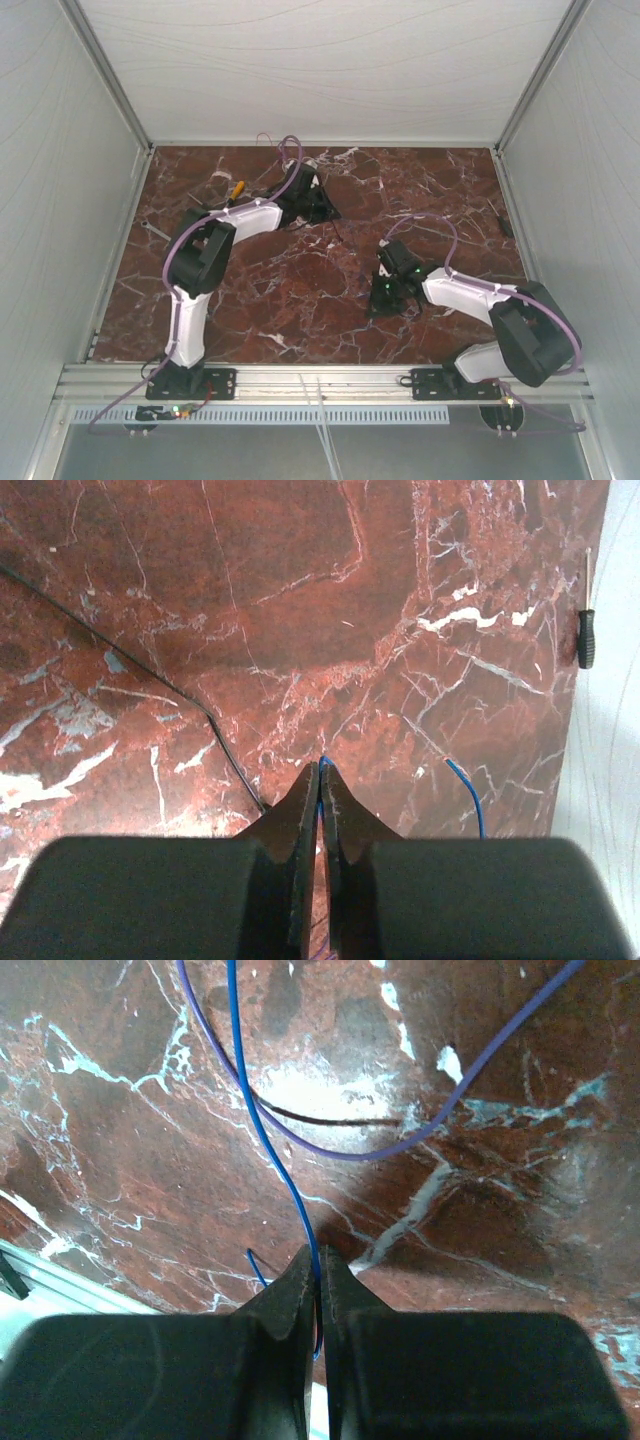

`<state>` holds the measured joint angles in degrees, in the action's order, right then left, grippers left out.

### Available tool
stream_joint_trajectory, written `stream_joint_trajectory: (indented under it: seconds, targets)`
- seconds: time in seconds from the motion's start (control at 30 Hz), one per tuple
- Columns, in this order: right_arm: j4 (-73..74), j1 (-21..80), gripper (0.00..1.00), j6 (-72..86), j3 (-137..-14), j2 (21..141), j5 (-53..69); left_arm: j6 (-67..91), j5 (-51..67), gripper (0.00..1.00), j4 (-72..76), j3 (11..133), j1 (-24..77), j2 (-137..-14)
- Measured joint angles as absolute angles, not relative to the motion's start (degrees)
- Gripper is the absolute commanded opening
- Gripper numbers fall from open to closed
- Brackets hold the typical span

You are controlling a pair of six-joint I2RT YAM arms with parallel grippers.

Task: Zip-tie the wires
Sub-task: Straighten the cable at the center of the board.

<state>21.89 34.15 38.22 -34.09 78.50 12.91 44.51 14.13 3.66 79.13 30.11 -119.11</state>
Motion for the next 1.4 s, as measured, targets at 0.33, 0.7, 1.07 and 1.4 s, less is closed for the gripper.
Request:
stream_joint_trajectory:
  seconds: [0.33, 0.7, 1.07, 1.4]
  targets:
    - [21.0, 34.0, 0.11, 38.2, -34.7, 79.7, 14.4, 43.0, 13.9, 0.10, 1.9, 83.5, 30.1, -123.4]
    - [20.8, 33.7, 0.19, 38.2, -34.8, 79.5, 14.9, 42.6, 13.9, 0.26, 0.3, 83.6, 30.1, -123.9]
    - [25.5, 33.6, 0.38, 38.3, -34.8, 74.4, 13.4, 38.8, 11.1, 0.62, -3.9, 87.6, 30.2, -123.9]
    - [31.9, 33.2, 0.58, 38.5, -34.8, 64.1, 11.3, 30.7, 3.8, 0.92, -14.3, 91.8, 31.2, -123.9]
